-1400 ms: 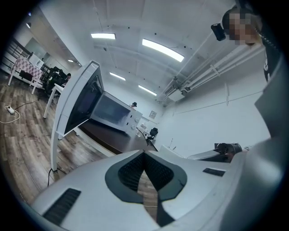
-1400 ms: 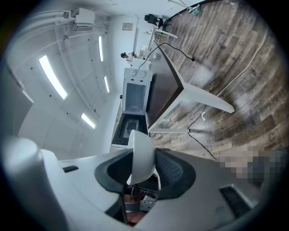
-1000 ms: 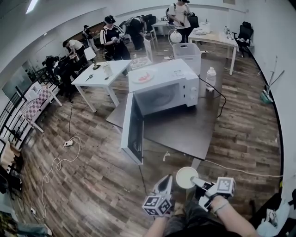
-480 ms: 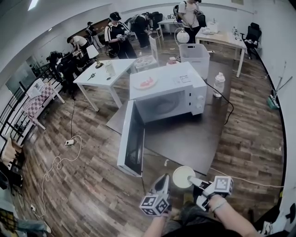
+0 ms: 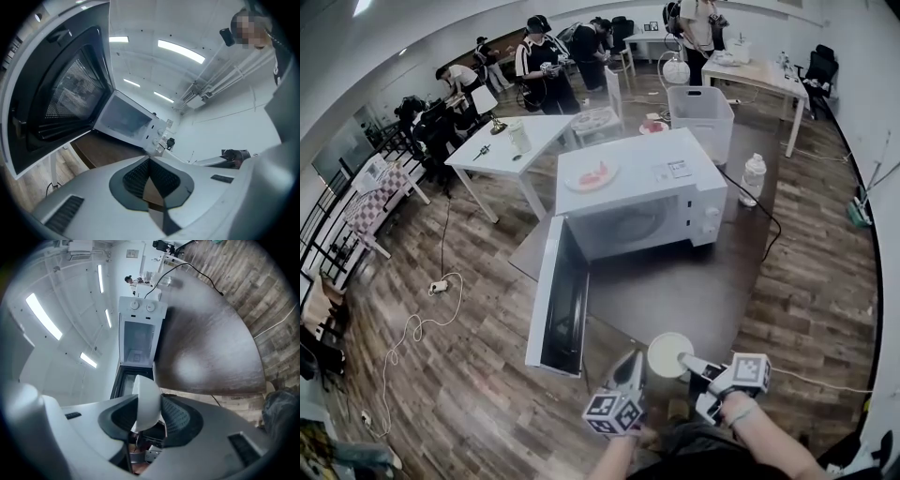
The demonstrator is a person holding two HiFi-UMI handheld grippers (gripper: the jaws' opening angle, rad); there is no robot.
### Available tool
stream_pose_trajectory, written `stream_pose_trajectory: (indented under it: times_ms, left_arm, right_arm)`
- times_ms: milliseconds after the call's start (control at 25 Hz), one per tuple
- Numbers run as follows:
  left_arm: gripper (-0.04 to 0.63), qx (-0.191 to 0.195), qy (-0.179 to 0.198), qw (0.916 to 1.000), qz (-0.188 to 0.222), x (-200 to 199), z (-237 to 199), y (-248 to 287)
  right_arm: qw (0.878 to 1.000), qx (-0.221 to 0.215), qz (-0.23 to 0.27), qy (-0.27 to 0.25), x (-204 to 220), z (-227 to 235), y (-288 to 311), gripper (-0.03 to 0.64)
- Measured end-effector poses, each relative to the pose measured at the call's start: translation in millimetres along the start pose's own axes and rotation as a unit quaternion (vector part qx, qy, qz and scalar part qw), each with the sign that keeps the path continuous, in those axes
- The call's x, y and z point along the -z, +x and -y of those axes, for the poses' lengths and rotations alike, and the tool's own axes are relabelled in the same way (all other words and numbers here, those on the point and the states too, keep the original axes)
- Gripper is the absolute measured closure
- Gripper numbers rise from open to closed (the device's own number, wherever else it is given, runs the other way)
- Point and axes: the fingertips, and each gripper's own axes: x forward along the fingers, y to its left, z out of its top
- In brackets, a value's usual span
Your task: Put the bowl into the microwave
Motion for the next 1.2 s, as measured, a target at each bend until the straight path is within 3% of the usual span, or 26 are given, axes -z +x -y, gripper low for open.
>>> stream_pose_trajectory:
  times_ms: [1200]
  left_arm:
    - [0.584,-0.041,-0.003,0.9991,0.013,-11,-27,81]
  right_arm:
    - [0.999,-0.001,-0.036,0.000,-83,6,52,0.474]
